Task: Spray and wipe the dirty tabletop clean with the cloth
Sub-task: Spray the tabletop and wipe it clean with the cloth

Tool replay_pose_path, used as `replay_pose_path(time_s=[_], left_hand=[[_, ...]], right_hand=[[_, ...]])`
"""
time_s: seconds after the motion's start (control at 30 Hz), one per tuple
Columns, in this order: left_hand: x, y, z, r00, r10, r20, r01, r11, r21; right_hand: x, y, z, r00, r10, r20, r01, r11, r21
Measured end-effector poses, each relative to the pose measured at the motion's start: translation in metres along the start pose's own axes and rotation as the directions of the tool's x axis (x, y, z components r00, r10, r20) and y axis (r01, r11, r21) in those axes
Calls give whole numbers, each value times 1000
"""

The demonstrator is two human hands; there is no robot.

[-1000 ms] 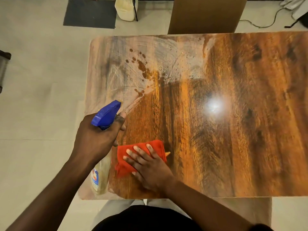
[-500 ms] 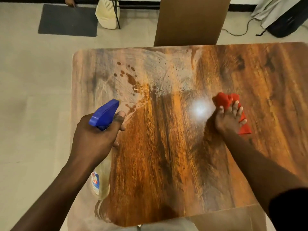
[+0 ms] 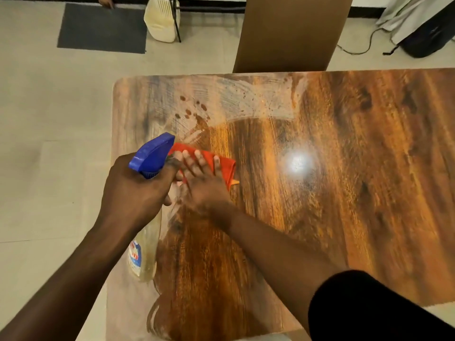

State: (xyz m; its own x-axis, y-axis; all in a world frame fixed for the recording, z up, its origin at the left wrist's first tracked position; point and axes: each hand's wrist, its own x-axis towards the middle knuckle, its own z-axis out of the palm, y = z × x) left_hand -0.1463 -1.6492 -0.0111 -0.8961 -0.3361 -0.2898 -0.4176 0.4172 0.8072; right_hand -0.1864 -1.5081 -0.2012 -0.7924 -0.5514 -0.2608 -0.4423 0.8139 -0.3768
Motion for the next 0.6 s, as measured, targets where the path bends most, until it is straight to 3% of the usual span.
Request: replay_pose_path(time_s=[0.13,0.23,0.3,0.4,0.5,0.6], left_hand=[[6,6,2,998,59,-1,-59,998,-33],[11,6,6,999,49,-6,-50,998,-38],[15,6,8,999,30,-18,-31,997,-72],[20,1,12,999,32,6,-31,996,-82],[24,-1,15,999,38,38,-34,996,-82],[26,-5,14,998,38,54,-33,996,-85]], right_hand=[[-75,-16,38,972,-230,53,233,970,-67],[-136,13,45,971,-226,76,233,968,-93],[-165,52,31,992,-117,49,122,986,-111],[-182,131,-9,981,193,0,-192,976,-101],[-167,209,-57,848,526,-54,-526,850,29],[-116,262,-102,663,743,-90,-716,665,214]])
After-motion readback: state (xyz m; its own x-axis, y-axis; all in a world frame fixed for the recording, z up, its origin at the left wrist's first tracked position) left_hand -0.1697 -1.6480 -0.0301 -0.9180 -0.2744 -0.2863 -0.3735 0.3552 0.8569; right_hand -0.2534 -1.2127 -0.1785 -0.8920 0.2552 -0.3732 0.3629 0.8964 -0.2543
